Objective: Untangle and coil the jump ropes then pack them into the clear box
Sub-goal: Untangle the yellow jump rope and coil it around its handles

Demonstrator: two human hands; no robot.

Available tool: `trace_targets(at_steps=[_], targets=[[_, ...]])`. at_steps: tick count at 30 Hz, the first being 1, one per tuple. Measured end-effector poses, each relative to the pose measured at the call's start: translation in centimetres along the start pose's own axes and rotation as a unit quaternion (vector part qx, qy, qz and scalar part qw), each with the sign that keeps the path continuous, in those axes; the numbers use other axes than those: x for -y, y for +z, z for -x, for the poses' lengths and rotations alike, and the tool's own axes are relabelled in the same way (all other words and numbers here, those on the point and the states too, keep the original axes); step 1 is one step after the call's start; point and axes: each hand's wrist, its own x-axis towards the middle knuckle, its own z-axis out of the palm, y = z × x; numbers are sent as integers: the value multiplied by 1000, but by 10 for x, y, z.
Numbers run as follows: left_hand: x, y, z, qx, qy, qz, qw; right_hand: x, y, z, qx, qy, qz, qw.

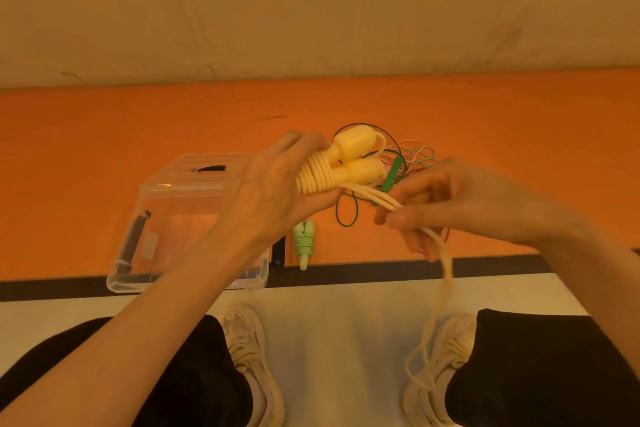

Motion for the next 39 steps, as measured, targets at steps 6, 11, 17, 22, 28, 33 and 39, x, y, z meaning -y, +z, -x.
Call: trace_targets(at_steps=[6,11,17,22,28,33,39], targets=[[3,-1,2,6,-13,-46,999,4,-33,25,-127,21,167,977],[4,-1,-1,13,-18,-71,997,8,-62,43,-218,-24,178,959],[-2,4,1,51,7,-56,997,12,-59,25,-307,-169,108,931],[-7,7,-1,72,56,-36,995,17,-57,-15,-366,-202,93,904],[-8,7,1,121,85,-13,989,16,-49,-52,-382,-180,96,901],[-12,8,5,175,87,-12,981,9,-41,-70,-374,-155,98,909],[-19,6,9,151,99,-2,984,1,-38,-79,-357,-128,109,919]])
